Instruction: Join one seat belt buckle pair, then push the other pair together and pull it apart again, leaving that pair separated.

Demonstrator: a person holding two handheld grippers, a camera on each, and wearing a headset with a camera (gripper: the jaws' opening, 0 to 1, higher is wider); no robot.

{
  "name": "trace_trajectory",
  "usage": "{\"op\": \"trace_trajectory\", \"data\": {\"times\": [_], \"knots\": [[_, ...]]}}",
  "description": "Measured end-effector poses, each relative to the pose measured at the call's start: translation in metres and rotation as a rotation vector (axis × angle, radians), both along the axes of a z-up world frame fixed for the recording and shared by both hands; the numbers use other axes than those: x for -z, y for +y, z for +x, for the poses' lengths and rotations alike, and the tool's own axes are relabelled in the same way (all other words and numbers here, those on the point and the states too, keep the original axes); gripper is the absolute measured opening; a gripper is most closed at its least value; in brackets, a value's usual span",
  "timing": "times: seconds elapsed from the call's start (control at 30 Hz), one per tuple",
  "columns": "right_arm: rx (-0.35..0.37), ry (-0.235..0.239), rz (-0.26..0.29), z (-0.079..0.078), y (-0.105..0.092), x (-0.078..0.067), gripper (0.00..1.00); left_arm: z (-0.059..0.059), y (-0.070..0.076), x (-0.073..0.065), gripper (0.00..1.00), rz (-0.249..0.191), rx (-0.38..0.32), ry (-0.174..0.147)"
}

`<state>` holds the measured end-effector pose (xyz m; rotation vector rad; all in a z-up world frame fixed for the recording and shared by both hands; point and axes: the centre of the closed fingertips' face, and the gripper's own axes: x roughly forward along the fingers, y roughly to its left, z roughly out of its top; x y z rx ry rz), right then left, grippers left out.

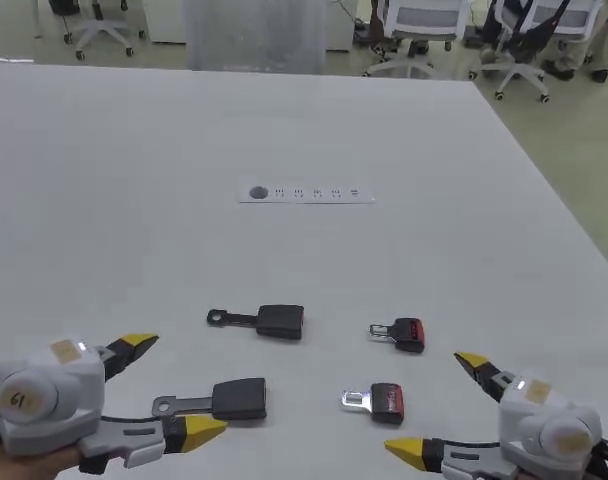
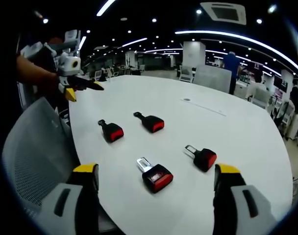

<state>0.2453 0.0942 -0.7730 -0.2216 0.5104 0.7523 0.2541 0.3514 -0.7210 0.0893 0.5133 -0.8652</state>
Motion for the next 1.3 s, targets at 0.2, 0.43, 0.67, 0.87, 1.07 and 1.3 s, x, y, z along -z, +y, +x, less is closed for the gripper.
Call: {"op": "trace_trajectory", "data": {"times": [0.2,0.43,0.67,0.87,1.07,1.3], "knots": [[-0.012,0.011,-0.006,0.004,0.002,0.004,0.99,0.005,-0.002,0.004,0.93,0.007,0.012,0.0],[-0.029,0.029,-0.013,0.009,0.004,0.01,0.98,0.011,-0.007,0.013,0.92,0.021,0.033,0.013],[-0.044,0.05,-0.012,0.014,0.007,0.017,0.98,0.016,-0.011,0.022,0.91,0.038,0.053,0.026],[-0.066,0.07,-0.023,0.017,0.01,0.025,0.96,0.019,-0.014,0.031,0.91,0.051,0.076,0.043],[-0.089,0.097,-0.034,0.017,0.012,0.035,0.94,0.021,-0.019,0.04,0.9,0.056,0.099,0.054],[-0.114,0.126,-0.042,0.019,0.014,0.043,0.91,0.026,-0.021,0.053,0.88,0.079,0.129,0.063]]}}
